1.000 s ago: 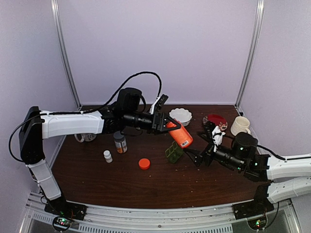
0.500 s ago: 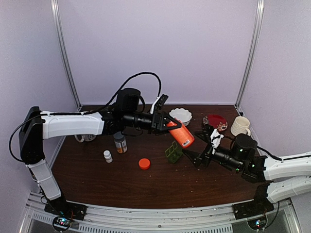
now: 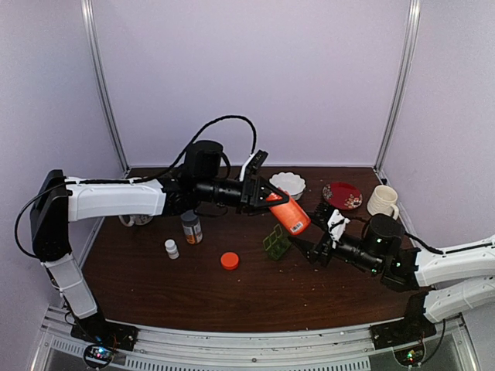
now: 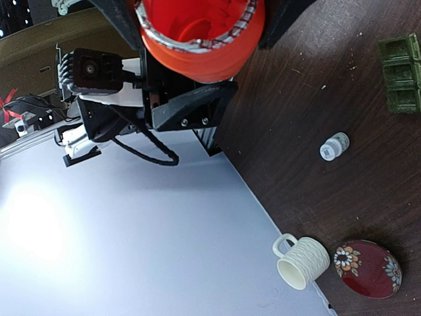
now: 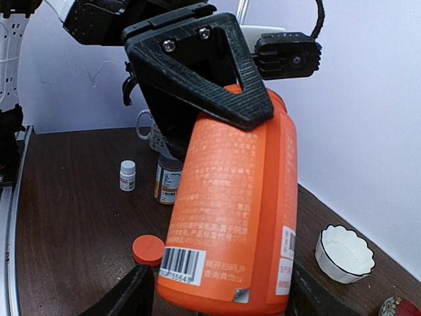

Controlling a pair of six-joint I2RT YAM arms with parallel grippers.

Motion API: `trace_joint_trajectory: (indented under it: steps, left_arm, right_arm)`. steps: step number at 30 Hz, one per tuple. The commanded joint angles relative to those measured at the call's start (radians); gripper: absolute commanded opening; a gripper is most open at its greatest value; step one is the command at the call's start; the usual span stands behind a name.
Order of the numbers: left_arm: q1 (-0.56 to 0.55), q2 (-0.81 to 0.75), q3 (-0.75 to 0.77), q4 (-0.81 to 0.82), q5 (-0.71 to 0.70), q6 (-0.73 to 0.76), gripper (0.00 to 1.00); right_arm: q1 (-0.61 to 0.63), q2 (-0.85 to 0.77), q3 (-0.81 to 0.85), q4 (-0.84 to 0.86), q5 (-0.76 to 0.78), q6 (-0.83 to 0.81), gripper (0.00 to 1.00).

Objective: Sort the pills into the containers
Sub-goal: Pass from the left arm to the right

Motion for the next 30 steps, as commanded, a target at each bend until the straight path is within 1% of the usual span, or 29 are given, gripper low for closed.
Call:
trace_joint_trajectory:
  steps: [1,2,6,12,13,17,19,22,25,27,28,30]
  left_arm:
    - [0.005,-0.032,-0.010,0.079,0.020,-0.014,0.43]
    - [0.006,-0.032,-0.011,0.081,0.022,-0.016,0.43]
    - [0.005,-0.030,-0.011,0.086,0.023,-0.020,0.43]
    - [0.005,-0.026,-0.012,0.086,0.024,-0.023,0.43]
    - [0.005,-0.026,-0.012,0.086,0.025,-0.023,0.43]
    - [0.005,-0.026,-0.015,0.086,0.025,-0.023,0.43]
    - [0.005,-0.026,-0.015,0.088,0.024,-0.025,0.43]
    - [0.005,-0.026,-0.017,0.089,0.026,-0.025,0.43]
    - [0.005,-0.027,-0.018,0.093,0.028,-0.027,0.44]
    - [0.005,-0.028,-0.021,0.100,0.029,-0.028,0.44]
    - [0.005,-0.028,-0.021,0.103,0.029,-0.027,0.46]
    - [0.005,-0.029,-0.026,0.108,0.031,-0.025,0.54]
  right_arm:
    - [0.010,0.003,0.027,0.052,0.043,-0.021,0.64]
    - [0.012,0.004,0.027,0.054,0.048,-0.020,0.62]
    - [0.012,0.014,0.028,0.068,0.057,-0.021,0.61]
    - [0.015,0.028,0.027,0.100,0.070,-0.013,0.61]
    - [0.015,0.029,0.027,0.103,0.073,-0.012,0.62]
    - [0.017,0.038,0.032,0.109,0.073,-0.009,0.71]
    - [0.018,0.041,0.035,0.108,0.072,-0.011,0.71]
    - [0.018,0.044,0.038,0.104,0.074,-0.012,0.61]
    - [0.018,0.048,0.040,0.098,0.078,-0.012,0.57]
    - [0.020,0.051,0.043,0.086,0.078,-0.012,0.50]
    - [0.020,0.049,0.047,0.073,0.078,-0.011,0.46]
    - [0.018,0.039,0.050,0.050,0.090,-0.001,0.43]
